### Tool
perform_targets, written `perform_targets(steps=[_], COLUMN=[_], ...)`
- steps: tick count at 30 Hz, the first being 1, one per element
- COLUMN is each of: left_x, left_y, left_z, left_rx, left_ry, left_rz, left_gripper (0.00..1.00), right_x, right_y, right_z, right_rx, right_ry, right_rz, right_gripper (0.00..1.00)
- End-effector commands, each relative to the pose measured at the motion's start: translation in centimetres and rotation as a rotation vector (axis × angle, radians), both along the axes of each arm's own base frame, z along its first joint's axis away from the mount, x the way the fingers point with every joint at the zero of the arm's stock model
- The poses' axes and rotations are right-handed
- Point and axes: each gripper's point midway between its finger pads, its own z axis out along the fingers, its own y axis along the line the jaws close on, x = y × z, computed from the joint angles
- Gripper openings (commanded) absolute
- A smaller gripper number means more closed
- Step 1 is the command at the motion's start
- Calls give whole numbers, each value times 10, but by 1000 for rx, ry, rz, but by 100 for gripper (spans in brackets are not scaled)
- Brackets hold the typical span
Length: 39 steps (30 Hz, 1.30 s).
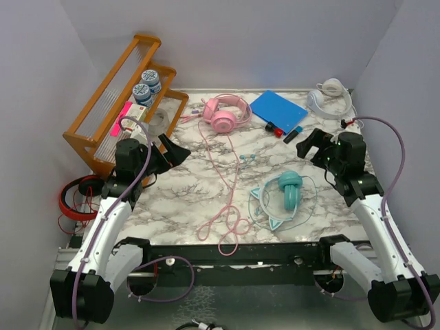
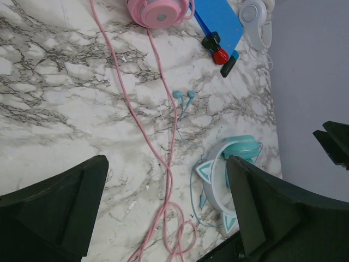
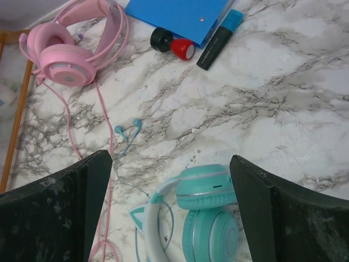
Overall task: Wrap the headphones
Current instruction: Move the headphones cable to the center of the board.
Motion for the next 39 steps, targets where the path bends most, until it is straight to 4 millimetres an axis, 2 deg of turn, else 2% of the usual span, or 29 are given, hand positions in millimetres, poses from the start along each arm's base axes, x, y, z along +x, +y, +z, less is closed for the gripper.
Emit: perform_targets(steps=[1,4,8,12,16,19,21,24,26,28,34,39], left_x=[-4,-7,-14,-16,-18,-20,-21,-23,-23,-23,-26,-28], left_y=[-5,-9,-20,-10,-7,-3,-3,-8,-11,-12,-13,-12], left_z=[-5,-16,-27,-46,-51,-55,-57,-62,-62,-60,-52,-57], left_rx=[-14,-49,-155,-174,-125,-85,-79,-82,-83,-83,-74,-70], left_ry=[5,30,66,160,141,150,158,176,175,166,127,134], left_rz=[-39,-45,-69,33,22,25,20,5,-5,-14,-24,-20], left_gripper=[99,99,99,99,99,99,99,99,99,99,99,99], right_x=[-23,-27,-31,-32,-36,-36,-36,-40,-49,-58,-93,-112], right_y=[-1,-1,6,6,9,28,39,72,101,119,139,134], right_z=[8,5,-6,-7,-3,-10,-27,-52,-66,-79,-124,-151], right_rx=[17,6,1,-30,-57,-34,-33,-166,-253,-280,-319,-352], right_ry=[-9,8,114,131,123,133,186,242,267,313,409,464], right_rz=[0,16,60,90,139,258,297,334,379,410,461,463], right_gripper=[100,100,100,100,98,94,92,91,92,92,86,78])
